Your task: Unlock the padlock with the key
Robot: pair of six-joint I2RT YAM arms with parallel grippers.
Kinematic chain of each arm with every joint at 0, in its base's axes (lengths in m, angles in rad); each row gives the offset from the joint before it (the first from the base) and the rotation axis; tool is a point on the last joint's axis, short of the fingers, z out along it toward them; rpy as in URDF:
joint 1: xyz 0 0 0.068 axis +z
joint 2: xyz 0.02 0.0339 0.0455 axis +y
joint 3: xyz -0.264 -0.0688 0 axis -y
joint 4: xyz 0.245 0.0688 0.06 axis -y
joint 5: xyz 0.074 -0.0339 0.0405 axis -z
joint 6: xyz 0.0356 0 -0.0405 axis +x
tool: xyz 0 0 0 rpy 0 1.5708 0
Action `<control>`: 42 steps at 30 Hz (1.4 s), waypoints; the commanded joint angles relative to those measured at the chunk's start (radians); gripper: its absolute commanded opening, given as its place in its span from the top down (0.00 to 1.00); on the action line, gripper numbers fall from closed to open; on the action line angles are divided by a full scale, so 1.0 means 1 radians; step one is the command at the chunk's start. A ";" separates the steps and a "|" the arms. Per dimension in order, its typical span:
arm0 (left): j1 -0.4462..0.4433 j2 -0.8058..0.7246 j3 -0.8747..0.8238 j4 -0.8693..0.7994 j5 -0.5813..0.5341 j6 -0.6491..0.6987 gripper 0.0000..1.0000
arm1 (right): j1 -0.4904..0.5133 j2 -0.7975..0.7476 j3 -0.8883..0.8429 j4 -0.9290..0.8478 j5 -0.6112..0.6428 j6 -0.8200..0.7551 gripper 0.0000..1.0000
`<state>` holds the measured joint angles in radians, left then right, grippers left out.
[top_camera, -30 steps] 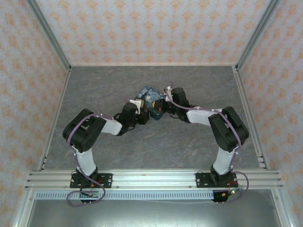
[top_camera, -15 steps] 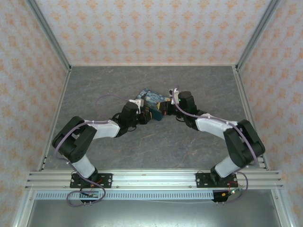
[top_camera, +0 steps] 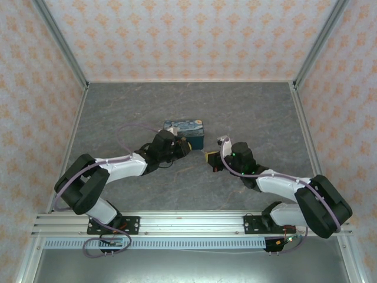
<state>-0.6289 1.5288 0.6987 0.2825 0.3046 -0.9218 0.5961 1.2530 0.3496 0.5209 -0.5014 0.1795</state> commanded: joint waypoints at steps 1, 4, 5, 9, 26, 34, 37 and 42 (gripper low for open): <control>-0.011 -0.047 0.042 -0.023 -0.022 -0.084 0.96 | 0.014 0.019 -0.025 0.177 0.039 -0.040 1.00; -0.015 -0.050 0.048 -0.032 -0.005 -0.117 0.96 | 0.026 0.083 -0.041 0.287 0.045 -0.037 1.00; -0.017 -0.051 0.050 -0.034 0.000 -0.125 0.96 | 0.032 0.102 -0.044 0.323 0.048 -0.034 1.00; -0.020 -0.059 0.056 -0.057 0.007 -0.143 0.96 | 0.059 0.174 -0.043 0.412 0.070 -0.024 1.00; -0.027 -0.061 0.058 -0.054 -0.001 -0.180 0.99 | 0.076 0.234 -0.003 0.364 0.081 -0.028 1.00; -0.029 -0.065 0.062 -0.055 -0.007 -0.184 0.99 | 0.079 0.257 0.032 0.326 0.056 -0.031 1.00; -0.031 -0.064 0.063 -0.055 -0.008 -0.186 0.99 | 0.079 0.266 0.049 0.306 0.039 -0.032 1.00; -0.032 -0.062 0.065 -0.052 -0.013 -0.187 0.99 | 0.080 0.270 0.061 0.287 0.030 -0.033 1.00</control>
<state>-0.6483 1.4925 0.7269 0.2111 0.3058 -1.1019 0.6678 1.5158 0.3859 0.8185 -0.4473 0.1654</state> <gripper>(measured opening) 0.167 0.056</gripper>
